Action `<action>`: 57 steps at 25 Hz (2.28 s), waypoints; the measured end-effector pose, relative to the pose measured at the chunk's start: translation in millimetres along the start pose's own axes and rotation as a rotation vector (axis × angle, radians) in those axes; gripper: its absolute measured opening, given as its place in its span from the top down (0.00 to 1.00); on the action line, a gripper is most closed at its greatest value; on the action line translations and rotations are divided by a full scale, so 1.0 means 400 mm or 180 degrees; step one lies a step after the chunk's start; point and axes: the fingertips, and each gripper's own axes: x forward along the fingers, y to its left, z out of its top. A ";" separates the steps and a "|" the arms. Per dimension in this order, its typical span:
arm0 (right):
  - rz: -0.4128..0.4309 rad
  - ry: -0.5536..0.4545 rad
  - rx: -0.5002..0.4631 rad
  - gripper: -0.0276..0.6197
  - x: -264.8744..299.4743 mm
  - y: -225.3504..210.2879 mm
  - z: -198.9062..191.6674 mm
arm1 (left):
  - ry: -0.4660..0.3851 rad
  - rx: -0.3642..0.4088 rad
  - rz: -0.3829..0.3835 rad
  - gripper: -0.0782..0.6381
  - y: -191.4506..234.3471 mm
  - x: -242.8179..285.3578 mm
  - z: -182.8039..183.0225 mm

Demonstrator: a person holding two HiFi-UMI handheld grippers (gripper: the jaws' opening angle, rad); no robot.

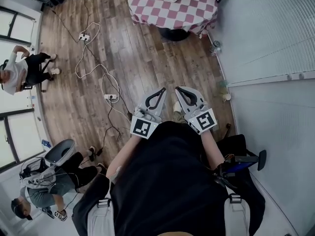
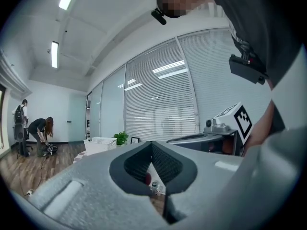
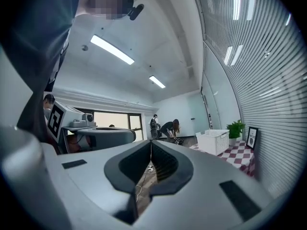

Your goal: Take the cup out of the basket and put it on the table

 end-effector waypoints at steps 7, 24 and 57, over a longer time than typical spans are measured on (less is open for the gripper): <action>0.0208 -0.0017 0.0213 0.94 -0.008 -0.131 0.002 | 0.0138 -0.0154 0.0223 0.88 0.014 0.141 0.002; -0.0043 0.0182 -0.0735 0.94 -0.025 -0.210 0.058 | -0.0087 0.0287 0.0155 0.88 -0.016 0.238 0.031; 0.0315 0.0281 -0.0728 0.94 0.639 -0.185 0.153 | -0.0343 0.0020 0.0053 0.88 0.618 0.228 0.072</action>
